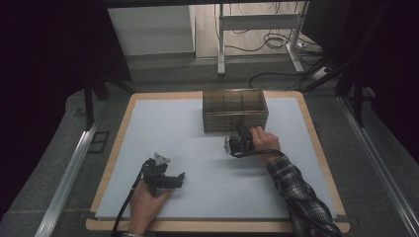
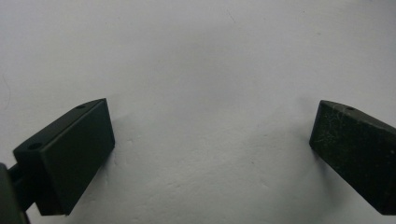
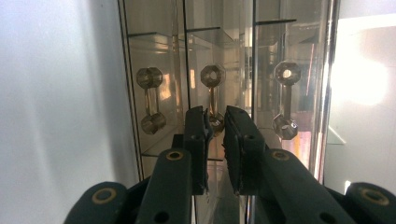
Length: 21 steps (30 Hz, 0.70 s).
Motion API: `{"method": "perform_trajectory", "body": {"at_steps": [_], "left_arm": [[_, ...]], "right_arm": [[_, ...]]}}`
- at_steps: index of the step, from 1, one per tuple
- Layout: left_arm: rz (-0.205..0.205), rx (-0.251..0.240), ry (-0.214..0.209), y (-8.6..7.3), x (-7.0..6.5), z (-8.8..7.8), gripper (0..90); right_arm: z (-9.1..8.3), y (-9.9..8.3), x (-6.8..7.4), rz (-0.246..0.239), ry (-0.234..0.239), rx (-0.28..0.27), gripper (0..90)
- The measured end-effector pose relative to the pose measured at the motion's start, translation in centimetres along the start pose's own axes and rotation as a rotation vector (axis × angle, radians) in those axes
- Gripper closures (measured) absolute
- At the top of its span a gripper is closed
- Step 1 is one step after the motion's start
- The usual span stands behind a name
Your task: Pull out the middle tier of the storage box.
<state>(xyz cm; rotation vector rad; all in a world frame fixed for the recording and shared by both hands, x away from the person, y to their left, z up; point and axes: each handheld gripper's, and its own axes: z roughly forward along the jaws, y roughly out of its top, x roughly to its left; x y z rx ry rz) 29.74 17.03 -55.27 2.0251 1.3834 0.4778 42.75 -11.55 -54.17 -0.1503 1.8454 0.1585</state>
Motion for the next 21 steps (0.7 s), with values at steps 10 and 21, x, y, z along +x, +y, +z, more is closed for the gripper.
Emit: {"method": "perform_trajectory", "body": {"at_steps": [10, 21], "left_arm": [[0.0, 0.0, 0.0, 0.0, 0.0, 0.0, 0.0], [-0.004, -0.004, 0.0, 0.0, 0.0, 0.0, 0.0]], "right_arm": [[-0.6, 0.0, -0.1, 0.014, 0.007, 0.0, 80.0], [-2.0, -0.2, 0.3, 0.029, 0.016, -0.033, 79.9]]}}
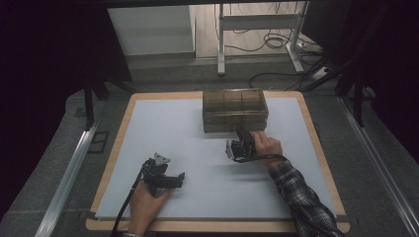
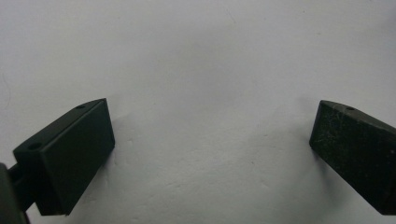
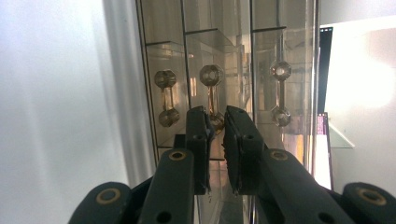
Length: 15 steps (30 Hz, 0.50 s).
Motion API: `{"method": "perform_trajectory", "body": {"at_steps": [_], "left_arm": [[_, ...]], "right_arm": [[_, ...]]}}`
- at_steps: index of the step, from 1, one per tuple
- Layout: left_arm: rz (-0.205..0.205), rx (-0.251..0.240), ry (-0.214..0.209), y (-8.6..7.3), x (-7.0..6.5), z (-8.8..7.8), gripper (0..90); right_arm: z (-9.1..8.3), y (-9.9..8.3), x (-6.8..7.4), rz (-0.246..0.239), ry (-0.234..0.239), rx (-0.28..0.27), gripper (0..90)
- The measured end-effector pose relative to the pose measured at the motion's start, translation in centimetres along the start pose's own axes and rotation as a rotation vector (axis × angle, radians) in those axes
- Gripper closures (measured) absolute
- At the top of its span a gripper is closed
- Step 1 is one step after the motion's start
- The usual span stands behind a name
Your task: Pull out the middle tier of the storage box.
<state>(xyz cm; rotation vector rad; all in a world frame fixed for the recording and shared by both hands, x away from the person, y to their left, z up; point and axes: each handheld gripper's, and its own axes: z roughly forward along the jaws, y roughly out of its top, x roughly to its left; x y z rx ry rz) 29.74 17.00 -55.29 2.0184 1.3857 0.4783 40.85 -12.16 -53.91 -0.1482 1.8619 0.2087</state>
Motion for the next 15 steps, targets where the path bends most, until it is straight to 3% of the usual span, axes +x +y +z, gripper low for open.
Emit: {"method": "perform_trajectory", "body": {"at_steps": [6, 15], "left_arm": [[0.0, 0.0, 0.0, 0.0, 0.0, 0.0, 0.0], [0.001, 0.002, 0.002, 0.0, 0.0, 0.0, 0.0]], "right_arm": [[-0.8, 0.0, 0.3, 0.02, -0.001, -0.009, 79.8], [-1.9, 0.0, 0.6, 0.008, 0.0, -0.027, 79.7]]}}
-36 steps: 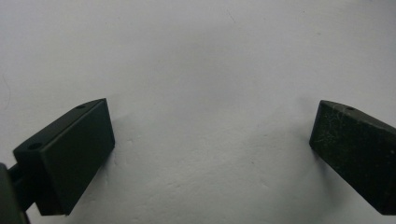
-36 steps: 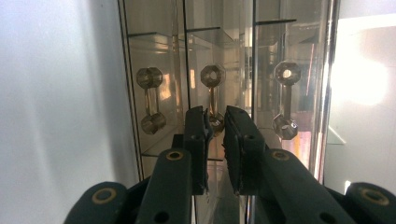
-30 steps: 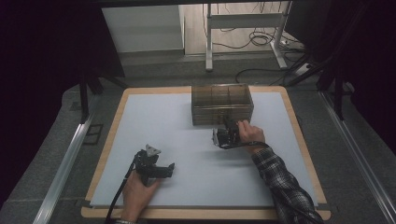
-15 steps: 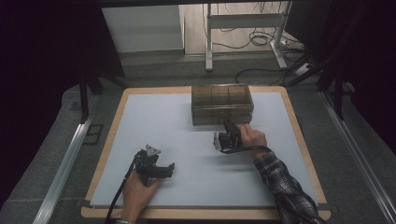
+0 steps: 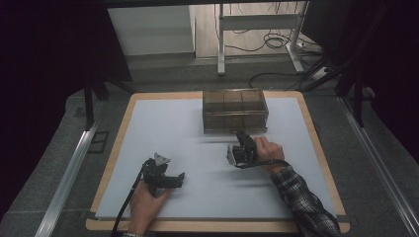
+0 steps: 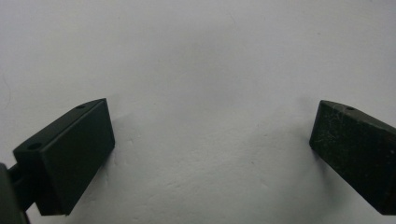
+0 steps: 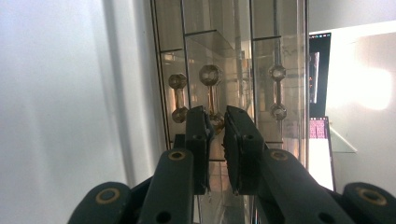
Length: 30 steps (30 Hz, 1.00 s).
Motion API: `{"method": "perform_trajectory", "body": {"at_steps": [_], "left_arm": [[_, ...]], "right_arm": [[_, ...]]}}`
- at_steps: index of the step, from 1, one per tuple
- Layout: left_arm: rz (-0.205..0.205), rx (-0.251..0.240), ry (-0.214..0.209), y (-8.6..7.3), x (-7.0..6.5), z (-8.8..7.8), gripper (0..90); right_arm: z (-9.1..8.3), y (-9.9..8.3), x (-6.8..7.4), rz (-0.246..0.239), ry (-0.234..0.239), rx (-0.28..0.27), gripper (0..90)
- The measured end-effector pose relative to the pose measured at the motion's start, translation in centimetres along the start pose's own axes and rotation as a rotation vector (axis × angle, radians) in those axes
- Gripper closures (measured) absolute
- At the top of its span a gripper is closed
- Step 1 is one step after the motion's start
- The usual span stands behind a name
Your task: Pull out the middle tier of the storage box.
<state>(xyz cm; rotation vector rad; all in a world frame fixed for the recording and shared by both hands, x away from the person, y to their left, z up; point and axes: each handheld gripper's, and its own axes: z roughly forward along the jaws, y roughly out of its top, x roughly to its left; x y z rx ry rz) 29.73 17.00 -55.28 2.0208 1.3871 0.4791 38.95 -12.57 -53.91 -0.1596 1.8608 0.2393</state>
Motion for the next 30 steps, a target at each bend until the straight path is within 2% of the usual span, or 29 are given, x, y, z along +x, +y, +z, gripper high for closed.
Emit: {"method": "perform_trajectory", "body": {"at_steps": [6, 15, 17, 18, 23, 30], "left_arm": [[-0.001, -0.002, -0.001, 0.0, 0.0, 0.0, 0.0], [-0.001, -0.002, -0.001, 0.0, 0.0, 0.0, 0.0], [-0.001, -0.002, -0.001, 0.0, 0.0, 0.0, 0.0], [-0.001, -0.002, -0.001, 0.0, 0.0, 0.0, 0.0], [-0.001, -0.002, -0.001, 0.0, 0.0, 0.0, 0.0], [-0.001, -0.002, -0.001, 0.0, 0.0, 0.0, 0.0]], "right_arm": [[-0.1, 0.1, -0.3, -0.016, 0.017, 0.009, 75.8], [-0.4, 0.0, -0.8, 0.018, 0.064, -0.012, 73.5], [-0.5, 0.0, -1.0, 0.016, 0.061, -0.007, 72.9], [-0.5, -0.1, -1.1, 0.023, 0.071, -0.021, 72.8], [-0.8, -0.3, -1.8, 0.044, 0.102, -0.021, 72.5], [-1.1, -0.8, -2.5, 0.103, 0.156, -0.04, 71.6]]}}
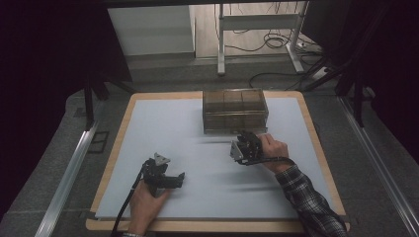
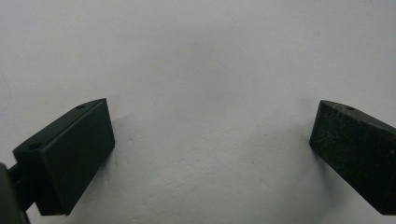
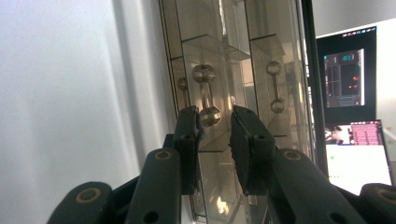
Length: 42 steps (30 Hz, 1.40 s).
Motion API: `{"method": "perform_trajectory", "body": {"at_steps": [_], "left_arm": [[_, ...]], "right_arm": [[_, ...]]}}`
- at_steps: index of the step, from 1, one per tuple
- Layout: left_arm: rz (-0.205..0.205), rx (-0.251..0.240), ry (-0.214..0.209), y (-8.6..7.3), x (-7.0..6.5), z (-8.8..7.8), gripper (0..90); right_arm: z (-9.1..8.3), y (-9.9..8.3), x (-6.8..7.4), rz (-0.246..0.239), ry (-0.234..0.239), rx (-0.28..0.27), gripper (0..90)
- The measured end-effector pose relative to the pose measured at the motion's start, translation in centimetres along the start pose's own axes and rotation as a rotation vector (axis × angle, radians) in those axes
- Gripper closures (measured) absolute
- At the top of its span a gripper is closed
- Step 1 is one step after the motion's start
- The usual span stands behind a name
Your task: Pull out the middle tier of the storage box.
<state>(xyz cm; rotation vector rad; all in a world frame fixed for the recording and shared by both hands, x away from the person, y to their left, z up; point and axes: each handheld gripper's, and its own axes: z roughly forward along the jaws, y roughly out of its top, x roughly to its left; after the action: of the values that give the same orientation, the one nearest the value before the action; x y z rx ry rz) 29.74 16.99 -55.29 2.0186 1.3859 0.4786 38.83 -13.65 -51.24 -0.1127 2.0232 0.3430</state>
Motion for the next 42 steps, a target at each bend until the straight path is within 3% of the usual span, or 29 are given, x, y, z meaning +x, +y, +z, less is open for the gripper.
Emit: {"method": "perform_trajectory", "body": {"at_steps": [13, 28, 42], "left_arm": [[-0.005, -0.004, 0.0, 0.0, 0.0, 0.0, 0.0], [0.001, 0.001, 0.0, 0.0, 0.0, 0.0, 0.0], [0.001, 0.001, 0.0, 0.0, 0.0, 0.0, 0.0]], "right_arm": [[-0.2, -0.9, -1.8, 0.11, 0.111, -0.023, 69.4], [0.0, -2.5, -5.0, 0.29, 0.301, -0.089, 67.0], [1.3, -4.9, -8.2, 0.377, 0.483, -0.095, 65.2]]}}
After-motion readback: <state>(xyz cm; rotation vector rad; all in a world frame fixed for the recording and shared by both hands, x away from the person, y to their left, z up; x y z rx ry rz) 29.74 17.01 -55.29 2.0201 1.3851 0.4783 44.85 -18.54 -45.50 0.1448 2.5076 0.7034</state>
